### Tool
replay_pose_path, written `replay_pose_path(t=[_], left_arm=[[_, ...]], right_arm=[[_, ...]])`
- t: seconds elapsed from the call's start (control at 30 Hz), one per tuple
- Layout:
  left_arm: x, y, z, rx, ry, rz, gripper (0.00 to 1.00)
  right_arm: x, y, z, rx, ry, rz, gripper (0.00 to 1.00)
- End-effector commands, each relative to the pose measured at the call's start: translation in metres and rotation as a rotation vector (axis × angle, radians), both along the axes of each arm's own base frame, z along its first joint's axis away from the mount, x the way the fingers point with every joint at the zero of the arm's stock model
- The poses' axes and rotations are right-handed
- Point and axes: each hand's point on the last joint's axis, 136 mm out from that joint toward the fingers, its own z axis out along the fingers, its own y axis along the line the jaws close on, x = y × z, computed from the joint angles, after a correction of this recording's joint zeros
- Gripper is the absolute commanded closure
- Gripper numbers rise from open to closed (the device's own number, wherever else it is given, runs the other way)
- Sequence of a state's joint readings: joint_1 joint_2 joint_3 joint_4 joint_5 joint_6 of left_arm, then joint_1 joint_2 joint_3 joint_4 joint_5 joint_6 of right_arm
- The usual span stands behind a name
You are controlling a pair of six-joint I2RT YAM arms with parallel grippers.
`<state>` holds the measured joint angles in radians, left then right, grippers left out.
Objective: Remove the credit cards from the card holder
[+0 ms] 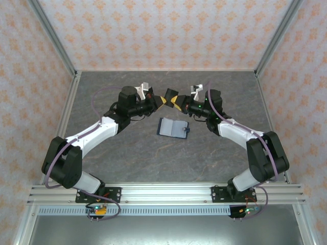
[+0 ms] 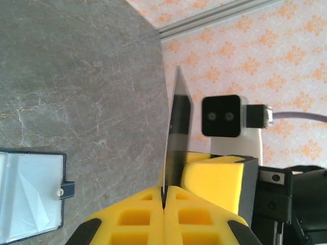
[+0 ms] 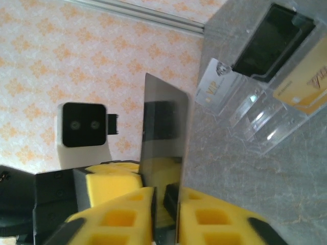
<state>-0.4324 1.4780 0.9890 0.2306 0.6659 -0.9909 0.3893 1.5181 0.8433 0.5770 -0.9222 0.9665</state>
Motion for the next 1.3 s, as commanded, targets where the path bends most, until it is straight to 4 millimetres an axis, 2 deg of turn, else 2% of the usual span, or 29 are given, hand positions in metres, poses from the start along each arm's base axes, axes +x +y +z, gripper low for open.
replay_pose_path(t=[0.0,0.07,0.2,0.3,0.43,0.57,0.67,0.87,1.27], left_arm=[[-0.001,0.001,0.003,0.103,-0.057,-0.019,1.0],[0.0,0.007,-0.003,0.182,-0.068,-0.015,1.0],[0.002,0.03,-0.015,0.398,-0.087,0.013,1.0],[0.008,0.057,-0.025,0.618,-0.099,0.053,1.0],[0.021,0.084,-0.023,0.853,-0.142,0.069,1.0],[0.038,0.095,-0.012,1.013,-0.218,0.023,1.0],[0.047,0.092,-0.007,1.075,-0.273,-0.082,1.0],[0.06,0.08,0.002,1.035,-0.426,-0.253,1.0],[0.088,0.089,-0.03,1.232,-0.519,-0.411,1.0]], right_arm=[[-0.002,-0.005,-0.004,-0.014,0.003,0.0,0.56],[0.001,-0.013,-0.01,-0.026,0.009,-0.031,0.41],[0.004,-0.029,-0.024,-0.084,0.028,-0.084,0.25],[0.004,-0.039,-0.036,-0.158,0.033,-0.123,0.15],[0.003,-0.048,-0.046,-0.236,0.022,-0.152,0.06],[0.002,-0.05,-0.05,-0.261,0.019,-0.154,0.02],[0.001,-0.05,-0.052,-0.276,0.02,-0.15,0.01],[-0.004,-0.051,-0.047,-0.278,-0.011,-0.136,0.01],[-0.003,-0.053,-0.053,-0.28,0.015,-0.153,0.02]])
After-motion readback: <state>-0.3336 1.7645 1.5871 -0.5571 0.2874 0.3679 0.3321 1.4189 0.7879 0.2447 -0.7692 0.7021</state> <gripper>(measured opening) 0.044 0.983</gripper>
